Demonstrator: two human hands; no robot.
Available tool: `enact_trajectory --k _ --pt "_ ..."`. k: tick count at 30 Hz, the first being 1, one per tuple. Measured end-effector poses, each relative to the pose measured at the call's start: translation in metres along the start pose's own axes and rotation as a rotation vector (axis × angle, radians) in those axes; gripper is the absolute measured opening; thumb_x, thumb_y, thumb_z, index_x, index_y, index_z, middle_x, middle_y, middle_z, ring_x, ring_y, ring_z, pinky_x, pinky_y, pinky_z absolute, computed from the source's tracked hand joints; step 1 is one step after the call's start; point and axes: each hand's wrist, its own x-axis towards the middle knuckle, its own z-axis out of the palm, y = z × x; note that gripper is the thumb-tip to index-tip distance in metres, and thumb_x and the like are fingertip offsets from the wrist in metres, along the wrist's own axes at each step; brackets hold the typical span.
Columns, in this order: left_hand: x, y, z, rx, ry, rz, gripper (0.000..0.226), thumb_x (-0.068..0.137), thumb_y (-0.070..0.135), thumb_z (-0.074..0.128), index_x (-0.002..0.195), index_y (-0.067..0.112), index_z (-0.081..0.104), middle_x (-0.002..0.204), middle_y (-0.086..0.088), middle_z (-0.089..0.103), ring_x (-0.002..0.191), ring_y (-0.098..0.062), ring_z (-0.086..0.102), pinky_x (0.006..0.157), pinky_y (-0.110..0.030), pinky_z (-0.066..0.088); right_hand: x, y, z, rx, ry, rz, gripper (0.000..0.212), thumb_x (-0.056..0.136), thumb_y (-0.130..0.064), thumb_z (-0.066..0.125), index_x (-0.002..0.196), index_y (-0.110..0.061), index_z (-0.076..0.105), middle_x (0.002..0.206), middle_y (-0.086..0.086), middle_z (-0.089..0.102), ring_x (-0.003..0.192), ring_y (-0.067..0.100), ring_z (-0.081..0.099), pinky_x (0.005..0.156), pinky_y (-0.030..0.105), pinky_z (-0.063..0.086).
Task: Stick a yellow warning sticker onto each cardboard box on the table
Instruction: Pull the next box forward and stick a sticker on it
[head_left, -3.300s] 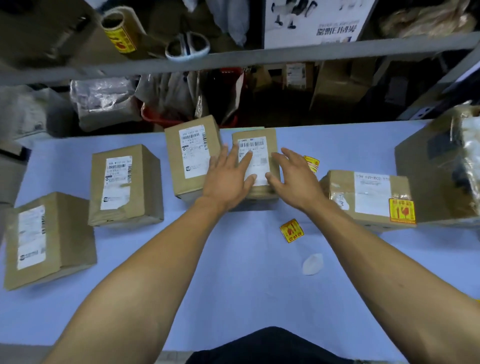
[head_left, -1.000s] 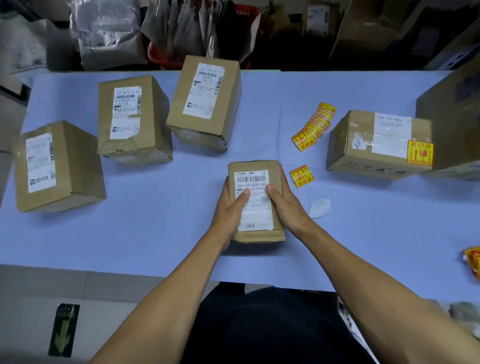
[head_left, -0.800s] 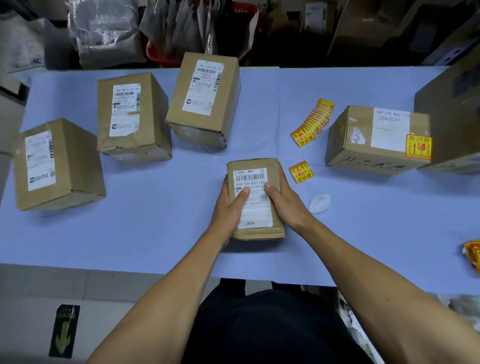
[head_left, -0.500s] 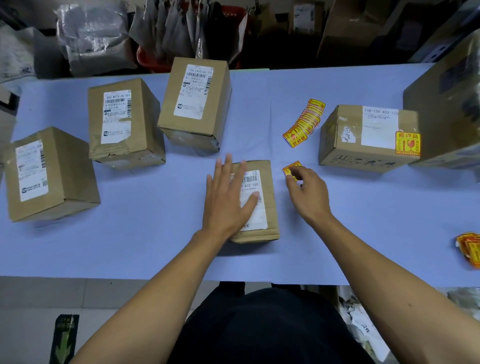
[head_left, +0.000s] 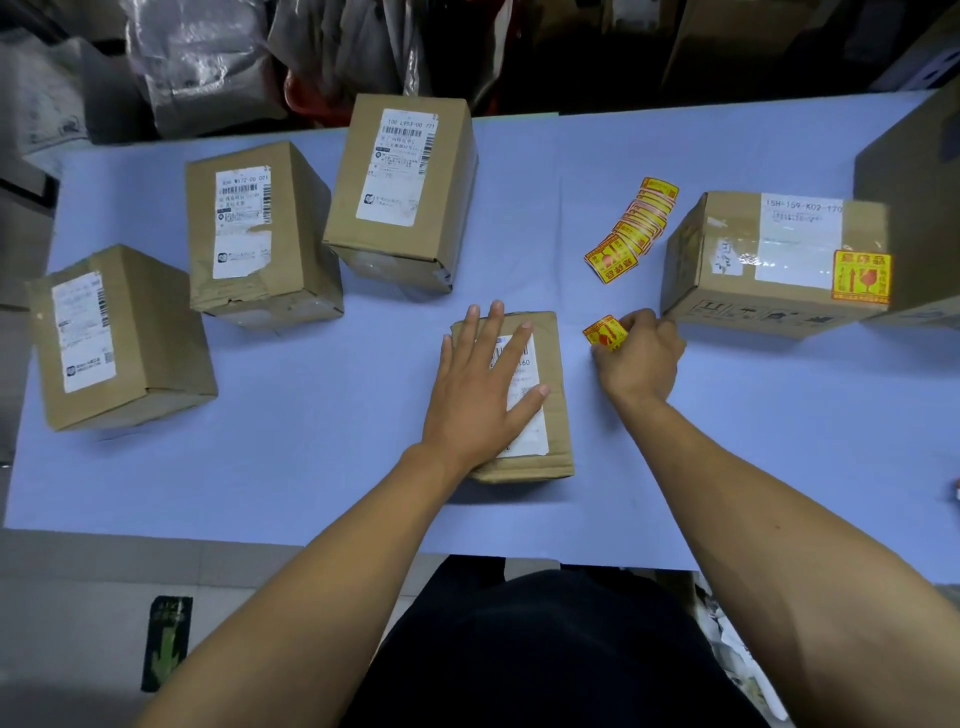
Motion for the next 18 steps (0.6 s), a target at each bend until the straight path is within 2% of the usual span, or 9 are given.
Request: enact_trajectory --k 3,6,9,11,13,15,16,18 --pt "-0.001 0.003 -0.006 -0.045 -0.016 -0.012 0.072 0.093 0.061 0.037 0.156 0.026 0.027 0.167 -0.002 0.005 0.154 -0.025 -0.004 0.120 -0.049 0.001 -0.006 -0.002 -0.007 0.182 -0.039 0.023 0.023 0.089 -0.011 0.065 0.112 -0.008 0.061 0.110 0.013 0.066 0.107 0.033 0.057 0.077 0.035 0.044" --pt "0.001 0.008 -0.016 -0.051 -0.059 -0.048 0.068 0.096 0.053 0.050 0.155 0.025 0.030 0.167 -0.003 0.007 0.154 -0.026 -0.002 0.121 -0.049 0.000 -0.025 -0.005 -0.026 0.460 -0.098 0.033 0.007 0.088 -0.012 0.068 0.091 -0.017 0.065 0.082 0.000 0.065 0.077 0.020 0.060 0.072 0.035 0.047" --pt "0.001 0.021 -0.035 -0.225 0.006 -0.128 0.053 0.097 0.041 0.057 0.145 0.021 0.047 0.162 -0.005 0.026 0.151 -0.024 0.018 0.121 -0.040 0.012 -0.055 -0.012 -0.055 0.719 -0.217 0.021 0.018 0.090 -0.005 0.068 0.083 -0.021 0.062 0.079 0.001 0.064 0.072 0.016 0.058 0.070 0.029 0.052" --pt "-0.003 0.036 -0.053 -0.457 0.116 -0.206 0.042 0.096 0.034 0.061 0.134 0.018 0.058 0.146 -0.001 0.050 0.136 -0.014 0.043 0.112 -0.028 0.031 -0.075 -0.017 -0.072 0.843 -0.362 -0.015 0.017 0.090 -0.001 0.067 0.087 -0.017 0.064 0.078 0.001 0.067 0.069 0.012 0.061 0.066 0.022 0.056" --pt "-0.007 0.052 -0.070 -0.784 0.083 -0.304 0.027 0.095 0.027 0.065 0.119 0.016 0.068 0.115 0.005 0.068 0.107 -0.006 0.062 0.093 -0.022 0.049 -0.091 -0.021 -0.085 0.916 -0.513 -0.040 0.015 0.090 0.002 0.066 0.091 -0.013 0.066 0.077 0.001 0.067 0.068 0.009 0.063 0.066 0.021 0.058" --pt "-0.013 0.063 -0.079 -1.178 -0.065 -0.416 0.010 0.095 0.015 0.064 0.101 0.011 0.070 0.089 0.002 0.072 0.079 -0.007 0.067 0.071 -0.019 0.054 -0.101 -0.027 -0.090 0.900 -0.614 -0.076 0.013 0.089 0.004 0.067 0.092 -0.009 0.067 0.079 0.006 0.067 0.071 0.011 0.064 0.068 0.023 0.059" --pt "-0.016 0.066 -0.082 -1.281 -0.096 -0.438 0.005 0.094 0.009 0.064 0.094 0.010 0.069 0.080 0.000 0.072 0.069 -0.008 0.067 0.065 -0.019 0.054 -0.105 -0.030 -0.091 0.872 -0.628 -0.098 0.012 0.089 0.004 0.067 0.092 -0.007 0.067 0.081 0.009 0.067 0.072 0.013 0.065 0.067 0.024 0.060" --pt "-0.021 0.065 -0.085 -1.317 -0.072 -0.449 0.011 0.094 0.004 0.062 0.085 0.009 0.065 0.067 0.001 0.070 0.058 -0.008 0.065 0.057 -0.019 0.054 -0.110 -0.036 -0.093 0.842 -0.601 -0.117 0.010 0.089 0.003 0.068 0.090 -0.006 0.066 0.080 0.012 0.066 0.068 0.014 0.064 0.065 0.024 0.059"
